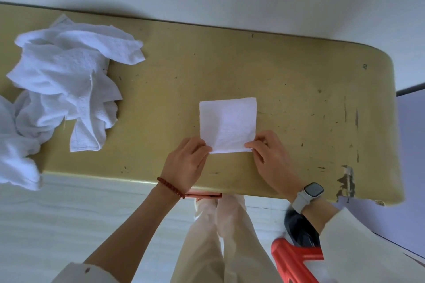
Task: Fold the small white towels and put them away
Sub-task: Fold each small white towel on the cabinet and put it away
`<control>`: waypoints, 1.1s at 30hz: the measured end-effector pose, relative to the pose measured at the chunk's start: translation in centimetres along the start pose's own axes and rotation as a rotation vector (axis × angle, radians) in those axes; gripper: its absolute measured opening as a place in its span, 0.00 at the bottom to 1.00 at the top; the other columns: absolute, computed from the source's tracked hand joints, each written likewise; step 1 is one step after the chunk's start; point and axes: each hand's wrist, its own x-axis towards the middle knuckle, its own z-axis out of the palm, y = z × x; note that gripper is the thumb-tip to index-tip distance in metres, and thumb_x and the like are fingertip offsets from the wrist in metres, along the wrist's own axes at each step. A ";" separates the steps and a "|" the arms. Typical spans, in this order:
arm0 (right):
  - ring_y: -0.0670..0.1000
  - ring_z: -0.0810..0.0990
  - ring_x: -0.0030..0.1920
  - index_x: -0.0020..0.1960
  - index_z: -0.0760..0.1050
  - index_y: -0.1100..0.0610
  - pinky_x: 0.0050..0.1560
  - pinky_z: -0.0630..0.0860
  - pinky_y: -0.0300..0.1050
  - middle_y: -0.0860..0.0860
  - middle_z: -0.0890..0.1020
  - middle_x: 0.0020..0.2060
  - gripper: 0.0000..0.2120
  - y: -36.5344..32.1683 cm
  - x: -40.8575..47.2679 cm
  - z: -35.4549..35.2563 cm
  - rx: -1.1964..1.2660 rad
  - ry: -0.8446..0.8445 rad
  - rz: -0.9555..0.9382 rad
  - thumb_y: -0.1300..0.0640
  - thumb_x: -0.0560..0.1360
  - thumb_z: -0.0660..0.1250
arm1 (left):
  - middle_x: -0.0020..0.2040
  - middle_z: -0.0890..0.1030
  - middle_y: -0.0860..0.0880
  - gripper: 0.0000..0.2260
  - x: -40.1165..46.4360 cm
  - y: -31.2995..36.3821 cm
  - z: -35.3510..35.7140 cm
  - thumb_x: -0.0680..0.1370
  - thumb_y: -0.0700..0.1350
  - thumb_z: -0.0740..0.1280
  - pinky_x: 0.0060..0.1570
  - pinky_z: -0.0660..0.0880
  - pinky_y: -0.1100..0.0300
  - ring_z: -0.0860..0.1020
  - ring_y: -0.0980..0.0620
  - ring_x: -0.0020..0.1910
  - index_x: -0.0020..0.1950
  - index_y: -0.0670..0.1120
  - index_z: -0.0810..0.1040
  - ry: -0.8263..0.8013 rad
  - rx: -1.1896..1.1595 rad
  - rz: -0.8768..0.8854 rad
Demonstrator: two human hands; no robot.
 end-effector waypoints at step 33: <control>0.62 0.55 0.73 0.72 0.60 0.55 0.71 0.52 0.60 0.60 0.60 0.72 0.23 -3.2 4.2 3.7 -0.332 -0.194 -0.026 0.51 0.78 0.49 | 0.55 0.76 0.43 0.14 8.9 -0.3 -0.1 0.74 0.37 0.62 0.54 0.70 0.56 0.74 0.43 0.54 0.58 0.43 0.78 0.123 -0.173 -0.710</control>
